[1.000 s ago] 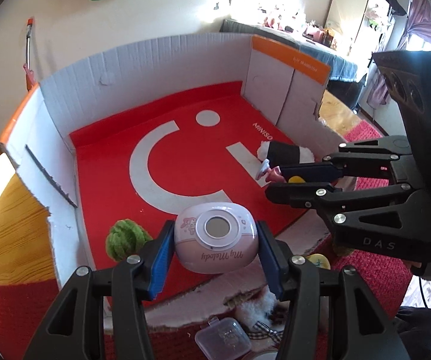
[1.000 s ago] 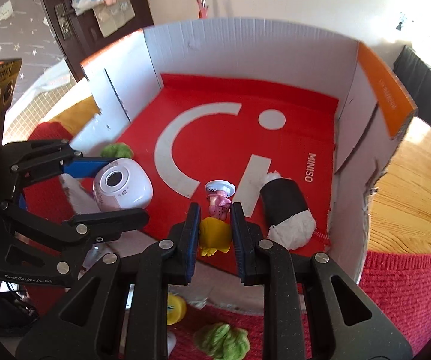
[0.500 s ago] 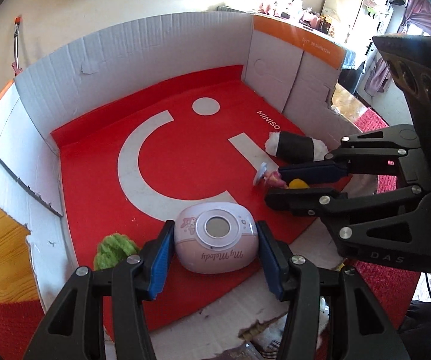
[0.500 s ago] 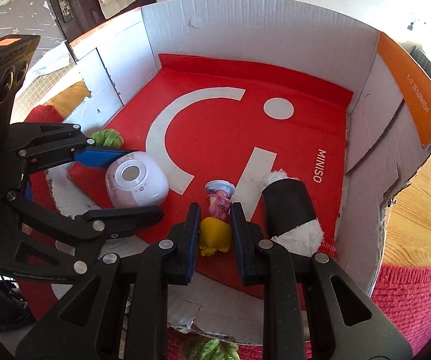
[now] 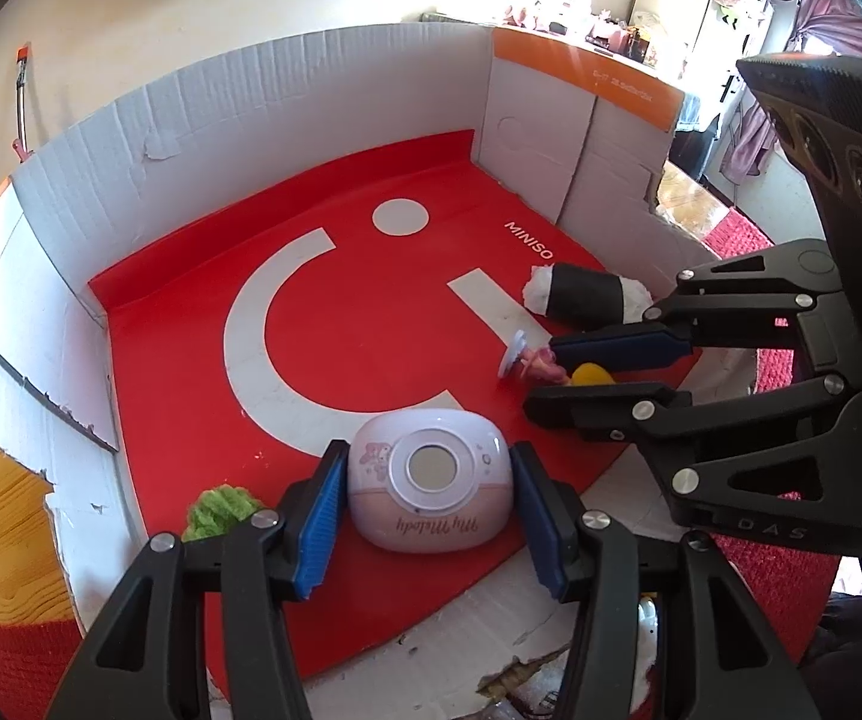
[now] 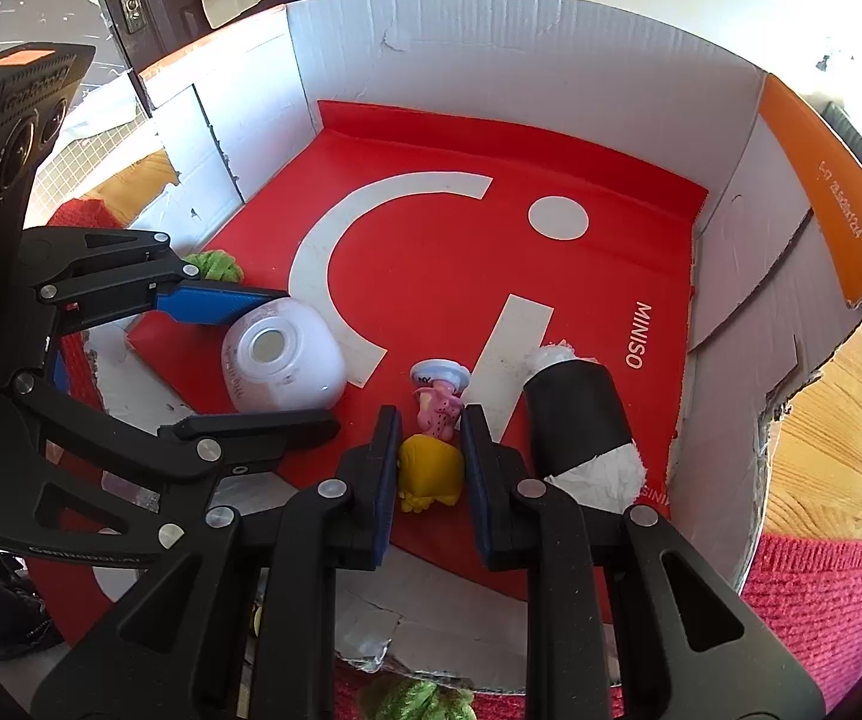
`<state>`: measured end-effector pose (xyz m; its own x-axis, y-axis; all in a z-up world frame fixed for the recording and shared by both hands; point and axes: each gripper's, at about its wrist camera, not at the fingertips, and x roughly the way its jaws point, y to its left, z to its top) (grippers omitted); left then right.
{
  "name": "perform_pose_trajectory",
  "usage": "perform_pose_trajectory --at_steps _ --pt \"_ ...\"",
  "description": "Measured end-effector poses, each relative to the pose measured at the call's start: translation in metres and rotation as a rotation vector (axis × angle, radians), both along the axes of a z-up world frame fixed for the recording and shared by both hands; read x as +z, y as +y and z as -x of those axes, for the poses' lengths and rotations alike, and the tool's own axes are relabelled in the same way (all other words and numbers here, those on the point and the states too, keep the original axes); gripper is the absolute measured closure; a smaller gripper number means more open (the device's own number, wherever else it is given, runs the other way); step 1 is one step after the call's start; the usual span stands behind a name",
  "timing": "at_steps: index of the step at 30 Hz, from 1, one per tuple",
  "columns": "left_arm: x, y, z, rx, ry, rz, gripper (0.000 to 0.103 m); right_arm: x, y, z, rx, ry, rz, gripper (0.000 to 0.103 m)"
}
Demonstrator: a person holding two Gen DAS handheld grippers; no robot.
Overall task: Organize objects
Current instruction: 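Open left gripper to set speaker down while right gripper releases figure in box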
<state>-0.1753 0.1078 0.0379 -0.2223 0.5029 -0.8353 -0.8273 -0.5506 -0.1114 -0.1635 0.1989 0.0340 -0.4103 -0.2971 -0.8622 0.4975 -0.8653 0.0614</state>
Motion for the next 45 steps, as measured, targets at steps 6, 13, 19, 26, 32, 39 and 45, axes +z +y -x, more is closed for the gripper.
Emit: perform_pose_trajectory --at_steps 6,13,19,26,32,39,45 --pt "0.001 -0.001 0.0 -0.001 0.001 0.001 0.048 -0.001 -0.001 0.002 -0.001 -0.004 -0.001 0.083" --pt "0.0 0.0 0.0 -0.002 0.001 0.001 0.048 0.0 0.0 0.001 0.003 0.003 -0.01 0.083" --pt "0.0 0.0 0.0 -0.008 0.0 0.0 0.046 0.0 -0.002 0.001 0.004 0.003 -0.016 0.083" --pt "0.002 0.0 0.0 -0.011 -0.001 -0.004 0.043 0.0 -0.002 0.001 0.004 0.003 -0.019 0.083" --pt "0.003 0.0 -0.001 -0.01 -0.002 -0.005 0.043 0.001 -0.001 0.001 0.003 0.004 -0.016 0.082" --pt "0.007 0.0 -0.003 -0.007 0.005 -0.009 0.041 0.002 0.0 0.001 -0.006 0.004 -0.008 0.082" --pt "0.011 -0.003 -0.006 -0.007 0.015 -0.014 0.041 0.005 0.002 -0.001 -0.009 0.011 -0.007 0.082"
